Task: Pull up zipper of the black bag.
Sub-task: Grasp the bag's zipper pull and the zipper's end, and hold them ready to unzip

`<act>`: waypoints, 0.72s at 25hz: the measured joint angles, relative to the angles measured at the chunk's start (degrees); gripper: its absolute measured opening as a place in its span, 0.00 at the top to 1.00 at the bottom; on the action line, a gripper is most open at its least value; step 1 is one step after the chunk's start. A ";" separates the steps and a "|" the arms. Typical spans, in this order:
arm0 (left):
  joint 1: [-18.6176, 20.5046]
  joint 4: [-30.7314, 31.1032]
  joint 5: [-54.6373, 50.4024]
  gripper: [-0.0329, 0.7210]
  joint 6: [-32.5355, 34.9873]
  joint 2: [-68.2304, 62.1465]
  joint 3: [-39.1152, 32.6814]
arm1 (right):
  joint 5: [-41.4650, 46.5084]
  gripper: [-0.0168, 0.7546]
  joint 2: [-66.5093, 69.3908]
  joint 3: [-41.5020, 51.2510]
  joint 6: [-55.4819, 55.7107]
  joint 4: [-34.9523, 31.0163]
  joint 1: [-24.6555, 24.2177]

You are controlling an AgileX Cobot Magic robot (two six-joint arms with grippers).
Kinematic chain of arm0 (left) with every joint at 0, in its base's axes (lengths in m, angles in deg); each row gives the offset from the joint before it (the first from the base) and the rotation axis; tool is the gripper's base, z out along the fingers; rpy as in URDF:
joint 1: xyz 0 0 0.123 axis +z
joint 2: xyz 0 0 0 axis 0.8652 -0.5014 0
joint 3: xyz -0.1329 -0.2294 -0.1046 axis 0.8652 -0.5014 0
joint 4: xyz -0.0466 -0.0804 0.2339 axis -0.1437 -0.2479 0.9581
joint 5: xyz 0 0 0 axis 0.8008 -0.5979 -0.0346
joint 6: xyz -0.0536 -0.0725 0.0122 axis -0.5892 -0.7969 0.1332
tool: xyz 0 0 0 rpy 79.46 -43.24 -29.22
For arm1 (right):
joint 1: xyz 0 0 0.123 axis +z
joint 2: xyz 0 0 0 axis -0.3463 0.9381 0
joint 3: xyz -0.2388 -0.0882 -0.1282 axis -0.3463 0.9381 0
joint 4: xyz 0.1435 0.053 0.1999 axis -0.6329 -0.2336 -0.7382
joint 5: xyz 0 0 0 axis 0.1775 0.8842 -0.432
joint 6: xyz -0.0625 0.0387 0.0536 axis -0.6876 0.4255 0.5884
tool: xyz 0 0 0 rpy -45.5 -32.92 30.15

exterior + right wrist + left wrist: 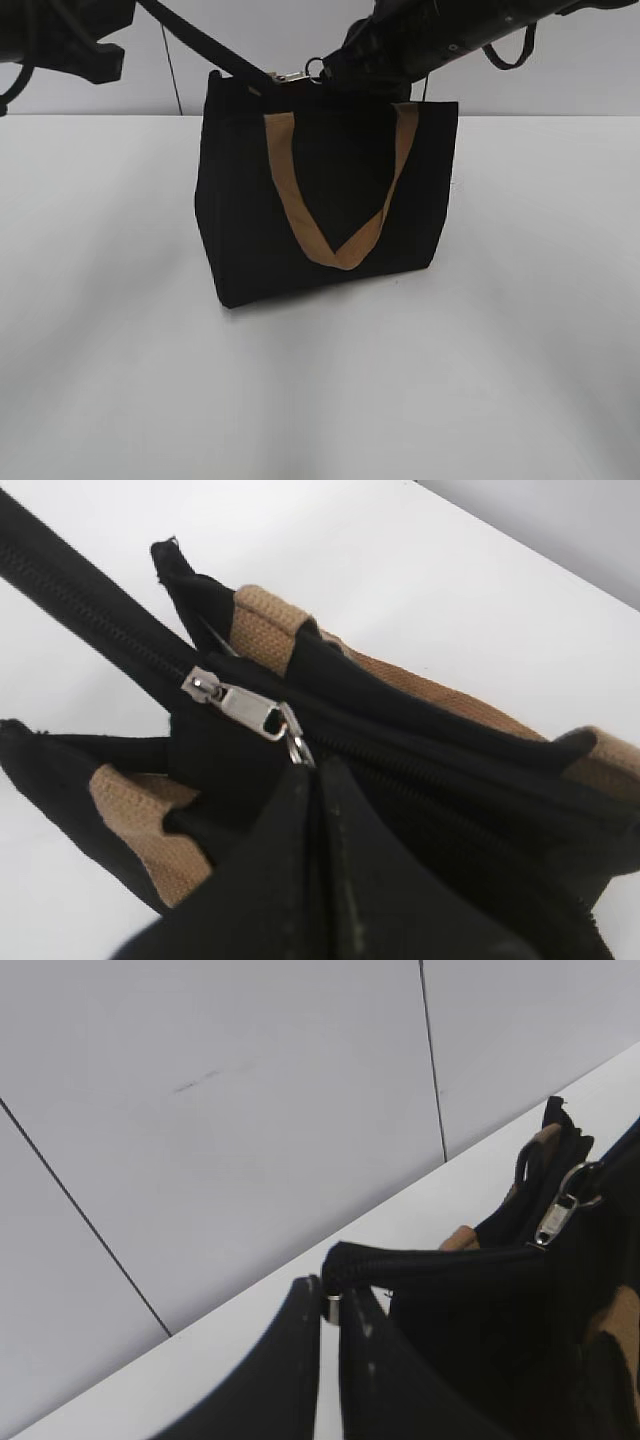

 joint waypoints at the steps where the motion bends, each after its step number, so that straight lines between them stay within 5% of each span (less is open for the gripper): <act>1: 0.00 0.00 0.00 0.94 0.00 0.00 0.00 | 0.05 1.00 0.00 -0.09 0.11 0.41 -0.06; 18: 0.00 0.00 -0.13 0.94 0.05 0.05 0.00 | 3.71 1.00 0.00 -0.34 6.61 8.15 -3.26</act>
